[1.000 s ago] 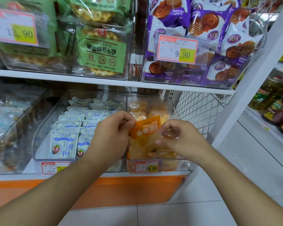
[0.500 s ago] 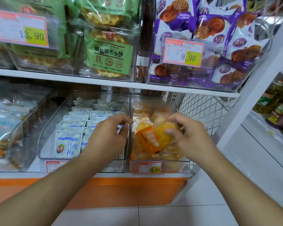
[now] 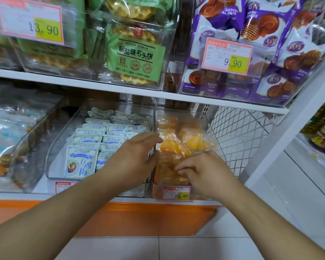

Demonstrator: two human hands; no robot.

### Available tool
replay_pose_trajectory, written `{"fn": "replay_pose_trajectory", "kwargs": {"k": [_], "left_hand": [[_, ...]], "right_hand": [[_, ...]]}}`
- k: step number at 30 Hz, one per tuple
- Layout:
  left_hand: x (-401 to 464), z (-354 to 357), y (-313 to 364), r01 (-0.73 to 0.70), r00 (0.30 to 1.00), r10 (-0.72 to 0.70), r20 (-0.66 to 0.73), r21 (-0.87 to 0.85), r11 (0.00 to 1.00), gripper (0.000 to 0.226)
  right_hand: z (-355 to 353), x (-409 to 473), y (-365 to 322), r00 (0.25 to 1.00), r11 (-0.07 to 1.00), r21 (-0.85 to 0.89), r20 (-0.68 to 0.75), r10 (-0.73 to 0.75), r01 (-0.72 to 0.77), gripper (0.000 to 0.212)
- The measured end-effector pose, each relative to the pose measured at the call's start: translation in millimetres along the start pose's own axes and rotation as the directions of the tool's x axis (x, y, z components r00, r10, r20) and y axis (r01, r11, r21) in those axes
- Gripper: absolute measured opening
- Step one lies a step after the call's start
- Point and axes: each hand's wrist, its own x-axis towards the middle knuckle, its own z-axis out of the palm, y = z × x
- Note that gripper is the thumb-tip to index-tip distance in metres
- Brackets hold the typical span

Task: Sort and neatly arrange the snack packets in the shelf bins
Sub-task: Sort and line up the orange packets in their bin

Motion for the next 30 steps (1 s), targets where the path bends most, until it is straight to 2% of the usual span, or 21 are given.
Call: {"fn": "replay_pose_trajectory", "kwargs": {"k": [3, 5, 7, 9, 13, 17, 22, 24, 27, 30], "left_hand": [[3, 3, 2, 0.062, 0.997, -0.063, 0.038, 0.024, 0.998, 0.06], [5, 4, 4, 0.111, 0.991, -0.111, 0.079, 0.002, 0.994, 0.06], [8, 6, 3, 0.133, 0.985, -0.127, 0.113, -0.04, 0.99, 0.054], [9, 7, 1, 0.147, 0.983, -0.139, 0.122, -0.059, 0.987, 0.052], [5, 6, 0, 0.15, 0.981, -0.146, 0.129, -0.022, 0.988, 0.062], [3, 6, -4, 0.13, 0.984, -0.125, 0.128, -0.033, 0.991, 0.061], [3, 5, -3, 0.129, 0.983, -0.122, 0.136, -0.044, 0.991, 0.06], [4, 5, -2, 0.14, 0.981, -0.132, 0.145, -0.047, 0.989, 0.061], [4, 3, 1, 0.163, 0.981, -0.153, 0.118, -0.079, 0.984, 0.061], [5, -2, 10, 0.077, 0.997, -0.076, 0.012, -0.14, 0.987, 0.066]], "right_hand": [[-2, 9, -1, 0.994, 0.988, 0.112, 0.032, 0.102, -0.105, 0.02], [-5, 17, -3, 0.979, 0.943, 0.267, 0.01, 0.202, -0.198, 0.016], [-3, 30, 0, 0.968, 0.923, 0.324, -0.067, 0.242, -0.209, 0.018], [0, 45, 7, 0.966, 0.925, 0.311, -0.064, 0.251, -0.22, 0.022], [11, 70, 14, 0.956, 0.929, 0.224, 0.07, 0.285, -0.293, 0.021], [19, 82, 10, 0.943, 0.901, 0.279, 0.134, 0.305, -0.331, 0.016], [14, 79, 10, 0.933, 0.875, 0.328, 0.177, 0.314, -0.357, 0.022], [8, 74, 9, 0.945, 0.877, 0.352, 0.152, 0.29, -0.326, 0.025], [-4, 63, 6, 0.956, 0.844, 0.465, 0.019, 0.293, -0.268, 0.022], [-25, 48, -4, 0.952, 0.772, 0.614, -0.105, 0.286, -0.164, 0.018]]}}
